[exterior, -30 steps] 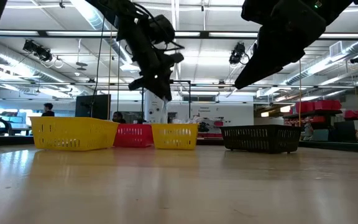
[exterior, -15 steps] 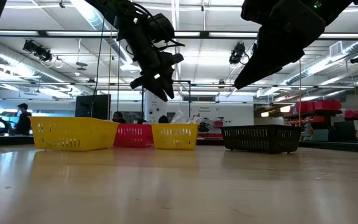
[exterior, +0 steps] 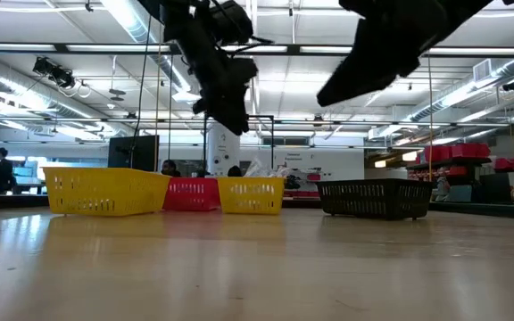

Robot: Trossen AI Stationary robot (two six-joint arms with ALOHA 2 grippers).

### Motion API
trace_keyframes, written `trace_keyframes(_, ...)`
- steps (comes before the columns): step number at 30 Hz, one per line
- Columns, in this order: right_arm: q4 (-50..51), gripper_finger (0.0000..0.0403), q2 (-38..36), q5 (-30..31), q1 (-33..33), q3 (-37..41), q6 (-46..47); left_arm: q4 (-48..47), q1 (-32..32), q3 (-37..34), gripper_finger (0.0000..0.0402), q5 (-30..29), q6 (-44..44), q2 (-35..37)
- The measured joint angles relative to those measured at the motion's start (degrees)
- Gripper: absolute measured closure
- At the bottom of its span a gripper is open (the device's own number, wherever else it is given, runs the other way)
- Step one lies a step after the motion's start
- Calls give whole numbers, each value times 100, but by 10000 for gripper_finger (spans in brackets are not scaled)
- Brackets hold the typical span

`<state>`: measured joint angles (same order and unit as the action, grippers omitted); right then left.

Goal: Pick & Place Travel size toiletries
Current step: Return to Home Position

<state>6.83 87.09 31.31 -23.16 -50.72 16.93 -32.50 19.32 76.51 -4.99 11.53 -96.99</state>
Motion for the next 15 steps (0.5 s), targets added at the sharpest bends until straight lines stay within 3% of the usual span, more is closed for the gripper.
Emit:
trace_keyframes(8, -989, 356, -23, -790, -4, 2, -1674, -566, -682, -2, 344, -585, -446, 1036)
trace_keyframes(12, -1129, 392, -272, -752, 2, 2, -2385, -1049, -1005, 0, 390, -1010, -603, 1698)
trace_keyframes(15, -1041, 398, -579, -554, 2, 2, -2598, -1330, -1235, 4, 393, -1394, -625, 2118)
